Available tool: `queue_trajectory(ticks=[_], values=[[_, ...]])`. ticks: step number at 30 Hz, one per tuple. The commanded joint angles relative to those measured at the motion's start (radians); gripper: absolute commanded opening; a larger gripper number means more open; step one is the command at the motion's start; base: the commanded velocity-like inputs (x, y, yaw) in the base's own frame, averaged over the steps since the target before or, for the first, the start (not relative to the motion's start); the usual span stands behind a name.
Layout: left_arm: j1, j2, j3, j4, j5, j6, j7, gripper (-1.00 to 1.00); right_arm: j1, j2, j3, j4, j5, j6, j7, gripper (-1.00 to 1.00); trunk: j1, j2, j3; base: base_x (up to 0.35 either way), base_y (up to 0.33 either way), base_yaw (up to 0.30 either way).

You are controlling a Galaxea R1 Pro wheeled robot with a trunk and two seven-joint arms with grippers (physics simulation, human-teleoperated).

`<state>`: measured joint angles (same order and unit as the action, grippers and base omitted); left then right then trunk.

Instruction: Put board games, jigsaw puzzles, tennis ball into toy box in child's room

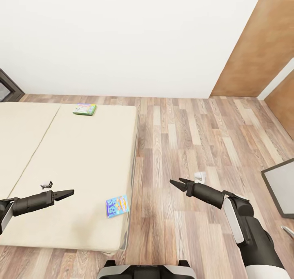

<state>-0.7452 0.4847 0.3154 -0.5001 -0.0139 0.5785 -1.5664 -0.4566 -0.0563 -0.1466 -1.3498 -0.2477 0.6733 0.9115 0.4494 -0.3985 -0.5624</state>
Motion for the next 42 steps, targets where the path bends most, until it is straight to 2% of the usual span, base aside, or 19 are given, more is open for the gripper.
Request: queue_trajectory(ticks=[1,42], values=[[0.0,0.0,0.001,0.0,-0.002,0.01,-0.004,1.0,-0.001,0.0,-0.001,0.0,-0.004,0.006,0.001,1.0,0.001,-0.001,0.0,0.0,0.0,0.0],[0.0,-0.003,-0.001,0.0,0.0,0.006,-0.004,1.0,-0.001,0.001,0.0,0.0,-0.004,0.006,0.0,1.0,0.001,-0.001,0.068,0.0,0.0,0.0]])
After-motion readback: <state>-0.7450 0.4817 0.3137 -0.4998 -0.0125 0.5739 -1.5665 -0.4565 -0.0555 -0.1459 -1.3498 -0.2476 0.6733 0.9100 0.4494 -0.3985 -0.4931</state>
